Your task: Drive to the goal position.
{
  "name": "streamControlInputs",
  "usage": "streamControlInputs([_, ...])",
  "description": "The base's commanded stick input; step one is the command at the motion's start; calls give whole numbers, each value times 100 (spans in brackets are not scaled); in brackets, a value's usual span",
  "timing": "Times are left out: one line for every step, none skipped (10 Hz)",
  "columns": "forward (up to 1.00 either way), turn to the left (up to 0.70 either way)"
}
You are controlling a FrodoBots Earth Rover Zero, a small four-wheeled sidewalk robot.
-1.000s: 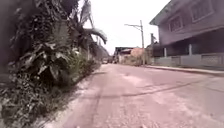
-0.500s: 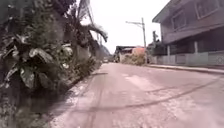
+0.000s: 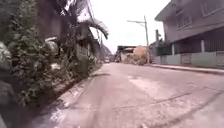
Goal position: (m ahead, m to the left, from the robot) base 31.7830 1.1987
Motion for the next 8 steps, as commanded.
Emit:
streamControlInputs([100,0])
streamControlInputs([100,0])
streamControlInputs([100,0])
streamControlInputs([100,0])
streamControlInputs([100,0])
streamControlInputs([100,0])
streamControlInputs([100,0])
streamControlInputs([100,0])
